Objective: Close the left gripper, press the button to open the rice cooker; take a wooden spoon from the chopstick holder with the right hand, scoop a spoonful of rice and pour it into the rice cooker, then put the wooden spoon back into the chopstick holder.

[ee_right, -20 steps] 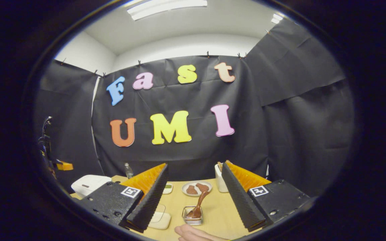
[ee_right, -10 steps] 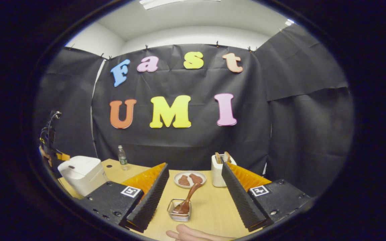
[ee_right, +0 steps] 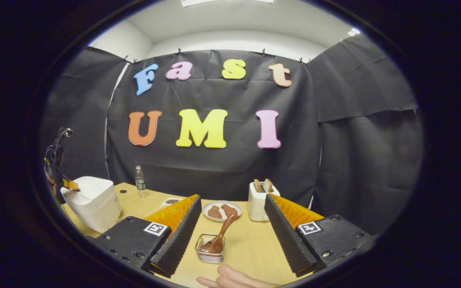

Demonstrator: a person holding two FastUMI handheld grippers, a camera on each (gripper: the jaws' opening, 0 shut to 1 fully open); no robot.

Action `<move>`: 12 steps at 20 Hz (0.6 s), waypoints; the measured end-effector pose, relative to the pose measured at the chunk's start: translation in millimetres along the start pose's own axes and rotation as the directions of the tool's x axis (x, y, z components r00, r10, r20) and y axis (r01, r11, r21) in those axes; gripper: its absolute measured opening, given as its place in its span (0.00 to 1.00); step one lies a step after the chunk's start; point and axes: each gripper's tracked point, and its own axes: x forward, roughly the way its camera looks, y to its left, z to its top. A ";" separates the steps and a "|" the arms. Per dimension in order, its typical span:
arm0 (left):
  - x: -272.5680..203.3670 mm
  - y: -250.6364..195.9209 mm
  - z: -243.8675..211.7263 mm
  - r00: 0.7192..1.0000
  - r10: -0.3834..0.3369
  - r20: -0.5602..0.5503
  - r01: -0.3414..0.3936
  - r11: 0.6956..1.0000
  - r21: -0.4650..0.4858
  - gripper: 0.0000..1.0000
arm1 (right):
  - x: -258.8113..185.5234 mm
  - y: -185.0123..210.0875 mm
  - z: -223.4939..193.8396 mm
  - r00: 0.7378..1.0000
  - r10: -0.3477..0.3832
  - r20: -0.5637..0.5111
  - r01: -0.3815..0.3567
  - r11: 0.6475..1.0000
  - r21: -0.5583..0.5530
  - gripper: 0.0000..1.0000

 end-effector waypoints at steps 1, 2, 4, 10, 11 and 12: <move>-2.2 -0.3 -0.8 1.000 0.000 -0.003 0.000 1.000 0.004 0.00 | 1.1 -1.8 -2.9 1.000 -0.004 -0.006 0.004 1.000 0.002 1.00; -4.2 -1.7 -2.5 1.000 -0.003 -0.010 0.003 1.000 0.003 0.00 | 3.4 -3.2 -5.9 1.000 -0.007 -0.015 0.008 1.000 0.005 1.00; -5.3 -3.6 -3.6 1.000 -0.008 -0.019 0.008 1.000 0.004 0.00 | 5.6 -2.1 -11.2 0.999 -0.002 -0.035 0.003 1.000 0.016 1.00; -1.6 -3.8 -9.0 0.999 0.002 -0.039 0.000 1.000 0.031 0.00 | 7.2 -3.6 -16.3 0.999 -0.009 -0.043 0.009 1.000 0.014 1.00; -1.6 -3.7 -8.5 0.999 -0.002 -0.046 0.003 1.000 0.025 0.00 | 6.9 -3.6 -16.2 0.999 -0.006 -0.042 0.007 1.000 0.012 1.00; -3.2 -2.7 -5.4 0.999 -0.006 -0.043 0.006 1.000 0.018 0.00 | 6.5 -4.5 -16.8 0.999 -0.006 -0.040 0.007 1.000 0.012 1.00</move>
